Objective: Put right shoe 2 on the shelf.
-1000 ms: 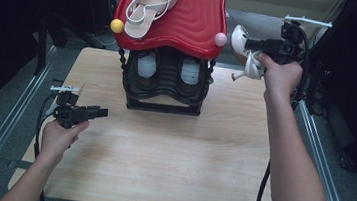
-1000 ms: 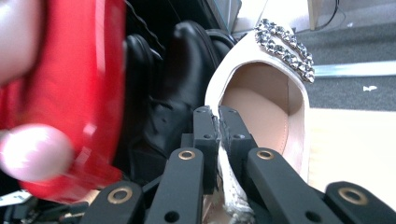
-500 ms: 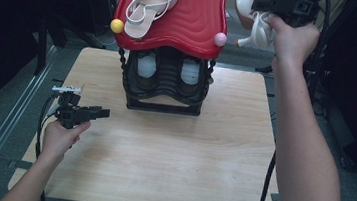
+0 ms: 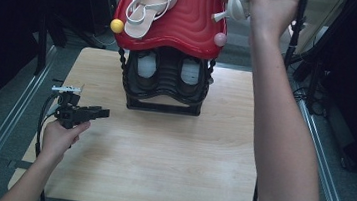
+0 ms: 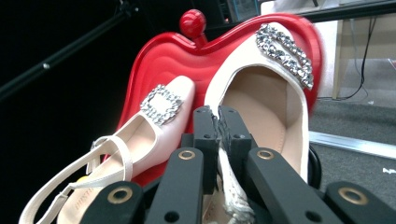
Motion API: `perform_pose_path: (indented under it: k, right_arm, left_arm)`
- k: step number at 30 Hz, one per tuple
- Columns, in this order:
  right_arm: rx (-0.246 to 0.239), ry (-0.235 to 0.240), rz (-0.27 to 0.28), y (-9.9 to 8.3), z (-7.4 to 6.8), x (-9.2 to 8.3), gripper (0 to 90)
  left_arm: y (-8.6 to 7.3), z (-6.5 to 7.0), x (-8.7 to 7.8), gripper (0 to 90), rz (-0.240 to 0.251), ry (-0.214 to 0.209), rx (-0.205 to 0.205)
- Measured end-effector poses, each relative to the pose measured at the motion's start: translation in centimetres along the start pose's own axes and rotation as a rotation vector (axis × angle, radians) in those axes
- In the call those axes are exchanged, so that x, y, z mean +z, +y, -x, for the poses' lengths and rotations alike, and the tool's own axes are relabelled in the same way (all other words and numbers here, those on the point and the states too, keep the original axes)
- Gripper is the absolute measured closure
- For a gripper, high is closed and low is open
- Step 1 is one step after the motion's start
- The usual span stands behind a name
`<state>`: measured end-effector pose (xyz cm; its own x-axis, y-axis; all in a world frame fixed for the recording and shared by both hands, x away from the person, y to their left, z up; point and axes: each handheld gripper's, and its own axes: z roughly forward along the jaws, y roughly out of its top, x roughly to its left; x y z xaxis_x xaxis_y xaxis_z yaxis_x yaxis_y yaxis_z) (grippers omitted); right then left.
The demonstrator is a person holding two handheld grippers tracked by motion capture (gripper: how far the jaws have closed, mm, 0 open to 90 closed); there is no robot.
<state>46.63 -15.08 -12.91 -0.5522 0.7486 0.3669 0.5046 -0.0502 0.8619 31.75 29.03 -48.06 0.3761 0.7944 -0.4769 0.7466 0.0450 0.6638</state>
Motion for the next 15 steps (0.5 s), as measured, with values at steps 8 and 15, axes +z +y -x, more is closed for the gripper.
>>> perform_pose_path:
  k: [8, 15]
  right_arm:
    - [-0.064, 0.019, -0.016, -1.6, -1.6, 3.1, 88.8]
    - [-0.095, 0.016, -0.042, -3.2, -2.3, 4.7, 88.7]
  left_arm:
    - [0.0, -0.1, -0.1, 48.3, 0.005, 0.001, -0.009]
    - [0.0, 0.0, -0.1, 48.2, 0.012, -0.001, -0.007]
